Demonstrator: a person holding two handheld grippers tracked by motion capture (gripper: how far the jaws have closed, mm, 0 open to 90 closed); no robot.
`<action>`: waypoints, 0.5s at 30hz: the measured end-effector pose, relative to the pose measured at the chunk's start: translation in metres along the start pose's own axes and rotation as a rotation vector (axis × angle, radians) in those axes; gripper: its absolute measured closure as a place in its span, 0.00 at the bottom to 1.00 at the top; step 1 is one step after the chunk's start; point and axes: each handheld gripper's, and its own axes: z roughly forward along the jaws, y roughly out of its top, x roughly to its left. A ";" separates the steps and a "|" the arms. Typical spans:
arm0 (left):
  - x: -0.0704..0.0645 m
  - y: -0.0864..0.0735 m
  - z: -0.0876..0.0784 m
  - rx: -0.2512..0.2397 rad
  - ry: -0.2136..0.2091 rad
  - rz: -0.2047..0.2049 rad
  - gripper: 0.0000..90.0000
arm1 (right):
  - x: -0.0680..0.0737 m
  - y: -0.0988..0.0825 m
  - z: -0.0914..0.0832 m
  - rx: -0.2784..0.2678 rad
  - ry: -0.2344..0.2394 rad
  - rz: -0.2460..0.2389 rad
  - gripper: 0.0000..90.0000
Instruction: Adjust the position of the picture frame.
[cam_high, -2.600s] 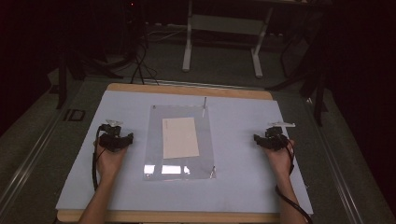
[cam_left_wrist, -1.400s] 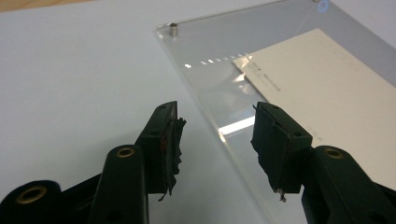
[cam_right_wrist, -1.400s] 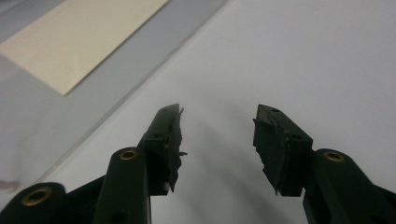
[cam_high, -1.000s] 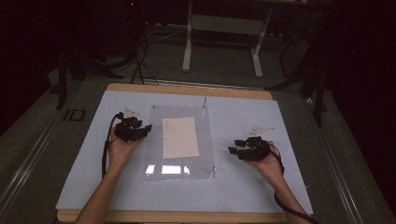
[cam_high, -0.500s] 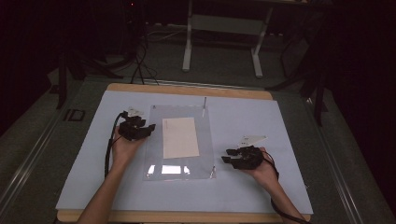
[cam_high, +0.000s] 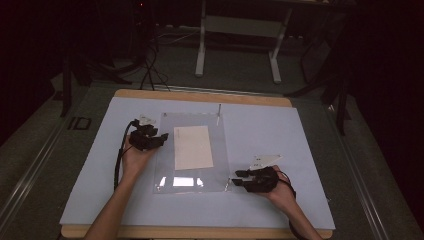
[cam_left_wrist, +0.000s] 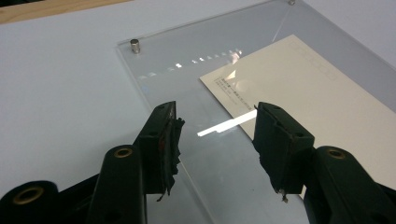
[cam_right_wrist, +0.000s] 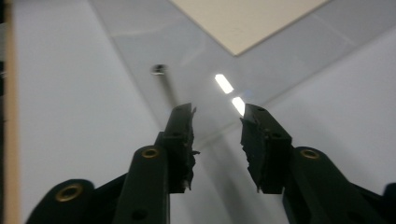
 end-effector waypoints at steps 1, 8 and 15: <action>0.000 0.000 0.000 0.000 -0.001 0.001 0.55 | 0.002 0.000 0.000 -0.003 0.013 -0.007 0.72; -0.002 0.001 0.002 0.006 0.001 0.004 0.55 | 0.015 0.005 0.008 -0.014 0.057 -0.050 0.75; -0.006 0.006 0.005 0.001 -0.011 0.023 0.55 | 0.021 0.008 0.026 -0.010 0.040 -0.069 0.88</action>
